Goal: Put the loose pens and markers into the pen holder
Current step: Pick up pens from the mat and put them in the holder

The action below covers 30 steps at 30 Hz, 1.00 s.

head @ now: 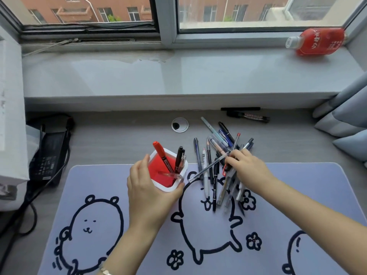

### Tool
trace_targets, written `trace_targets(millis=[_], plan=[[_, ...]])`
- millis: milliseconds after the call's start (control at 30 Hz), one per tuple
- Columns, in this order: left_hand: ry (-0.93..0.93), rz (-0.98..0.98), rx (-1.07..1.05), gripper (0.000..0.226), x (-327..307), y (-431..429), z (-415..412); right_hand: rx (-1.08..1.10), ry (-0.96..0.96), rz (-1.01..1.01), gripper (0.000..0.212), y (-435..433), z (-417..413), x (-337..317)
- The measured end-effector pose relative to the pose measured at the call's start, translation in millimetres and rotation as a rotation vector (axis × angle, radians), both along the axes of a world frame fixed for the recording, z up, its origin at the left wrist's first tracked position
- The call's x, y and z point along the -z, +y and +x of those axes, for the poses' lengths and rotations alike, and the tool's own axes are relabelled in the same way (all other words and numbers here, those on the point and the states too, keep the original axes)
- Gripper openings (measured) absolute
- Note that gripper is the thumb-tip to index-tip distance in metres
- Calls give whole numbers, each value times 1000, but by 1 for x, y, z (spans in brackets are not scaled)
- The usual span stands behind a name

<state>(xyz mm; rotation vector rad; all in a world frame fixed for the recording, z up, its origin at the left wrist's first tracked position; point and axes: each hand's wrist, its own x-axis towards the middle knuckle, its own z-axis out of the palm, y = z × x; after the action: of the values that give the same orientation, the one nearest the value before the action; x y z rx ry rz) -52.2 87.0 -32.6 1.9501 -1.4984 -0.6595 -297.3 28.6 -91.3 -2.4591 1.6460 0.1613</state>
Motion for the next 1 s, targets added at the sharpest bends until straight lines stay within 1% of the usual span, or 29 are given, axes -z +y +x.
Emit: trace_targets(millis=[33,100,133,167,200,233,267,333,367,400,433,467,533,567,633,700,767,800,833,867,933,967,1000], plan=[[2,-4,3,92,0,2,0,-24,26,-25,48,-3,-1,2],[-3,-12,3,92,0,4,0,-67,17,-103,49,-7,-2,3],[-7,-10,1,91,0,5,0,-66,-10,-113,45,-9,-1,1],[-10,-8,-1,91,1,6,1,-38,-77,-122,35,-11,-1,-4],[-13,-7,-5,91,2,7,2,33,-184,-135,20,-13,-1,-12],[-14,-8,-10,92,2,8,3,139,-336,-125,7,-12,-1,-24],[-18,-11,-15,92,2,8,4,238,-537,-141,4,-10,0,-36],[-26,-15,-17,92,2,9,3,366,-999,-220,7,0,8,-74],[-30,-16,-12,92,1,9,2,411,-1214,-238,13,7,14,-94],[-33,-14,-5,92,1,9,0,435,-1376,-211,20,15,21,-113],[-35,-12,4,91,0,10,-3,433,-1487,-155,23,23,29,-128],[-41,-16,15,91,-1,10,-6,419,-1529,-78,22,30,37,-138],[-66,-32,43,90,-2,11,-12,372,-1469,69,13,40,52,-139],[-78,-42,59,90,-3,12,-15,346,-1378,84,7,43,60,-133],[-90,-71,98,89,-7,14,-23,312,-1154,4,4,48,76,-114],[-83,-98,129,86,-12,17,-29,273,-952,-135,11,52,91,-92],[-49,-102,131,83,-14,19,-31,235,-752,-274,30,57,102,-77],[-29,-93,122,82,-13,19,-31,216,-694,-288,40,59,105,-72],[-12,-80,107,83,-12,19,-28,192,-683,-250,49,61,106,-70],[-1,-70,87,84,-10,18,-25,178,-712,-173,57,60,105,-68],[-1,-54,46,86,-6,16,-16,252,-829,12,64,54,96,-62],[-9,-45,26,87,-5,14,-11,339,-881,57,60,48,88,-56],[-19,-36,6,88,-3,13,-6,442,-901,87,50,41,79,-49]])
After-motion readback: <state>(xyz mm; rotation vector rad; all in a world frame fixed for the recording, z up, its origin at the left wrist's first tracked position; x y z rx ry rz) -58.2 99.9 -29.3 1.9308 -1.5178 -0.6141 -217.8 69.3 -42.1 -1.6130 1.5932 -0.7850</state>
